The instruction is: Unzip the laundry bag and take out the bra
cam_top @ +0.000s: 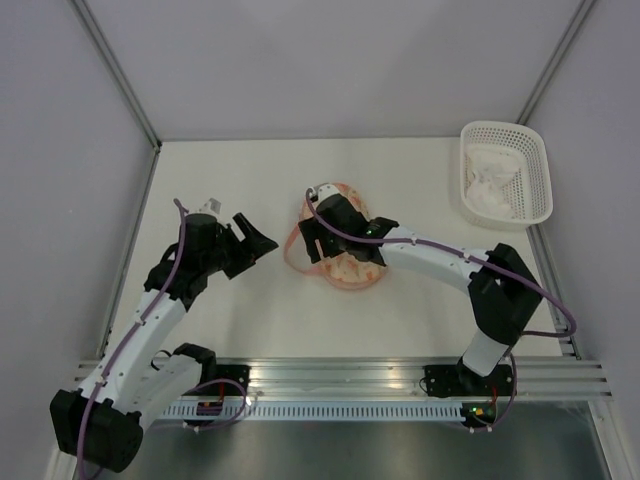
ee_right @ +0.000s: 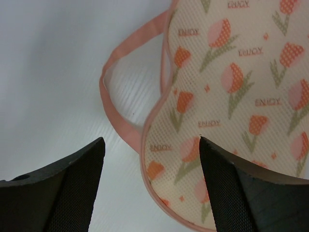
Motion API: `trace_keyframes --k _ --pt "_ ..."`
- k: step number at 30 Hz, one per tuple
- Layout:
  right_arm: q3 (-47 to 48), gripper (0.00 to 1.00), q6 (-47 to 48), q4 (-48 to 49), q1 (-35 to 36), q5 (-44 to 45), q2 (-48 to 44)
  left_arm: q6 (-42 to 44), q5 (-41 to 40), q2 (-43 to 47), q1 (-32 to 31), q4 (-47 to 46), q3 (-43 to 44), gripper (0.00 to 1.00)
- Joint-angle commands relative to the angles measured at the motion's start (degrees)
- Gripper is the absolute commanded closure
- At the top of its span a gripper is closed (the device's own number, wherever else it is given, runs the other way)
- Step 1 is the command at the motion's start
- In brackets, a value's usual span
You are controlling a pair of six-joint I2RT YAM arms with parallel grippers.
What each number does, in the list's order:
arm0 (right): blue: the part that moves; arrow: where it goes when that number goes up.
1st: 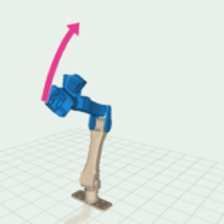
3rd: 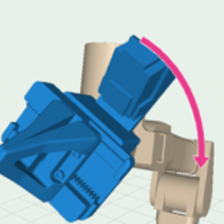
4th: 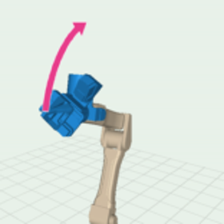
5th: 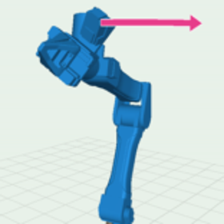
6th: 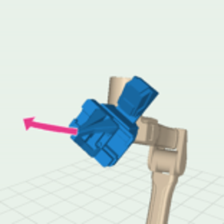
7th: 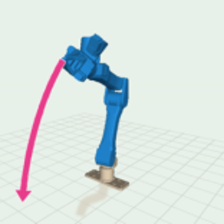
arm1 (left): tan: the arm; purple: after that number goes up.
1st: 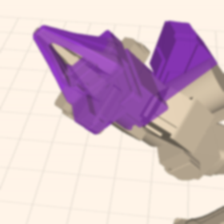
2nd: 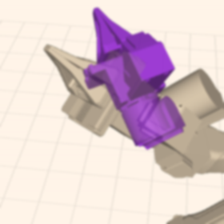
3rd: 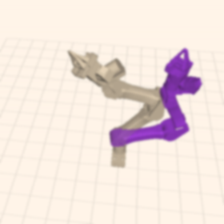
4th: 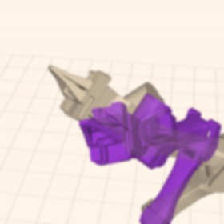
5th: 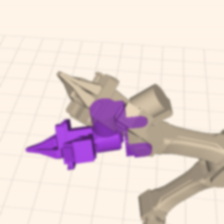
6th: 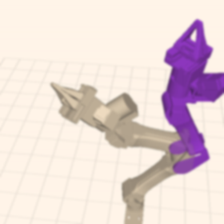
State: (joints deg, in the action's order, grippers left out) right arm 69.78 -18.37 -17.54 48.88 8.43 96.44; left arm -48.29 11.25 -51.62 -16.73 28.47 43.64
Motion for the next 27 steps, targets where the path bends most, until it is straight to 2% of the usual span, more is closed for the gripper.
trace_keyframes --k 1,5,7,11,13,18,22,25,27 --pt "5.8 0.17 0.6 1.0 1.0 1.3 5.7 -3.4 -0.8 1.5 0.0 -0.8 -2.9 0.13" --pt "11.5 0.21 -0.9 -0.9 1.4 6.0 11.5 -3.6 0.7 1.1 0.0 -0.7 -4.5 0.13" --pt "12.9 0.28 -2.5 -1.4 1.7 9.6 13.1 -3.7 1.2 0.8 0.0 -0.9 -4.9 0.14" --pt "13.9 0.32 -5.2 -2.6 2.1 17.3 13.9 -3.5 1.4 1.6 0.0 -0.9 -5.2 0.14" --pt "13.9 0.44 -5.7 -2.9 2.0 20.1 13.5 -3.6 1.4 2.0 0.1 -0.9 -5.6 0.14" --pt "15.5 0.59 -5.4 -4.3 2.0 21.0 14.7 -3.6 1.3 2.9 0.0 -0.8 -5.9 0.14" --pt "15.3 0.6 -5.2 -4.2 2.0 19.9 15.3 -3.7 1.3 3.5 0.0 -0.7 -6.0 0.14" --pt "15.0 0.66 -5.2 -3.7 2.1 19.4 14.9 -3.5 1.2 4.0 0.0 -0.6 -6.0 0.14" --pt "15.1 0.63 -5.1 -3.6 2.1 18.7 14.6 -3.4 1.3 4.0 0.0 -0.5 -5.9 0.14"
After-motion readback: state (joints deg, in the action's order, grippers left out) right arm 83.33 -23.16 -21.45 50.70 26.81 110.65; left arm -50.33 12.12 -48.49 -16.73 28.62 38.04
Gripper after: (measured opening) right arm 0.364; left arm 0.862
